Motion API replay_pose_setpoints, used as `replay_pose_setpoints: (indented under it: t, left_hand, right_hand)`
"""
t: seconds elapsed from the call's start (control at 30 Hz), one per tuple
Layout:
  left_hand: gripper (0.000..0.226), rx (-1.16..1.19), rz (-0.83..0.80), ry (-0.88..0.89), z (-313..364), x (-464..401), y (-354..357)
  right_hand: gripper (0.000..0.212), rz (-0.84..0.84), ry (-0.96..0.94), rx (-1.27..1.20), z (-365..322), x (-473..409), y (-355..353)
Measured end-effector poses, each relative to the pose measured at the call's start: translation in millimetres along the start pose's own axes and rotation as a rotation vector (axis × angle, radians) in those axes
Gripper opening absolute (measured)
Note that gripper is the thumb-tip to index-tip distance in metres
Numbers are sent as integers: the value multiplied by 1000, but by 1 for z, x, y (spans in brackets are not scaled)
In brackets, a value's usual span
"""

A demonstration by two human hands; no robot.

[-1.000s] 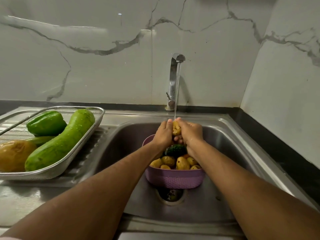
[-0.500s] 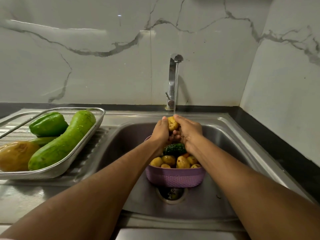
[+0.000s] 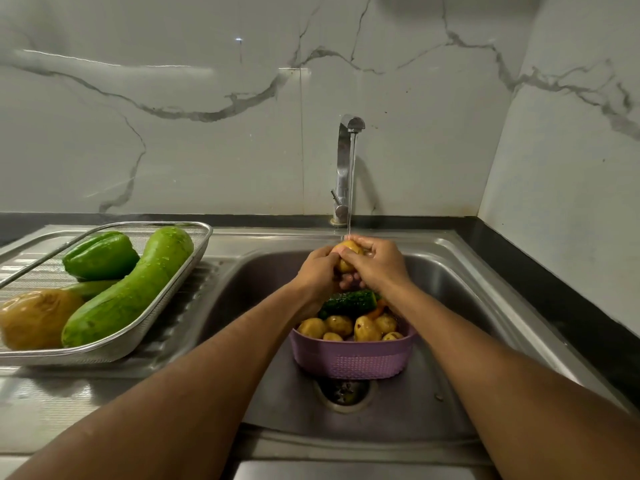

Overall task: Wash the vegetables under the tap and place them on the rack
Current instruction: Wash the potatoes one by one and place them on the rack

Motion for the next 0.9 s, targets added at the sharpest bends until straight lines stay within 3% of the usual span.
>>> replay_pose_setpoints:
  t: [0.17, 0.3, 0.43, 0.6, 0.77, 0.9]
  left_hand:
    - [33, -23, 24, 12, -4, -2, 2]
    - [30, -38, -13, 20, -5, -3, 4]
    - [27, -13, -69, 5, -1, -1, 5]
    - [31, -47, 5, 25, -2, -5, 1]
    - [34, -24, 31, 14, -2, -3, 2]
    - [34, 3, 17, -8, -3, -2, 3]
  right_hand:
    - [25, 204, -181, 44, -8, 8, -1]
    - [28, 270, -122, 27, -2, 5, -1]
    - [36, 174, 51, -76, 8, -3, -5]
    - [30, -14, 100, -187, 3, 0, -3]
    - [40, 18, 96, -195, 2, 4, 1]
    - [30, 60, 88, -172, -2, 8, -1]
Point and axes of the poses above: each hand's wrist, its own x-axis away from the middle knuckle, its own y-axis out of the palm, z = x × y, the point moved 4 cm from there along -x, towards the middle knuckle, and after that the axes turned 9 degrees about z, right-handed, at the moved point
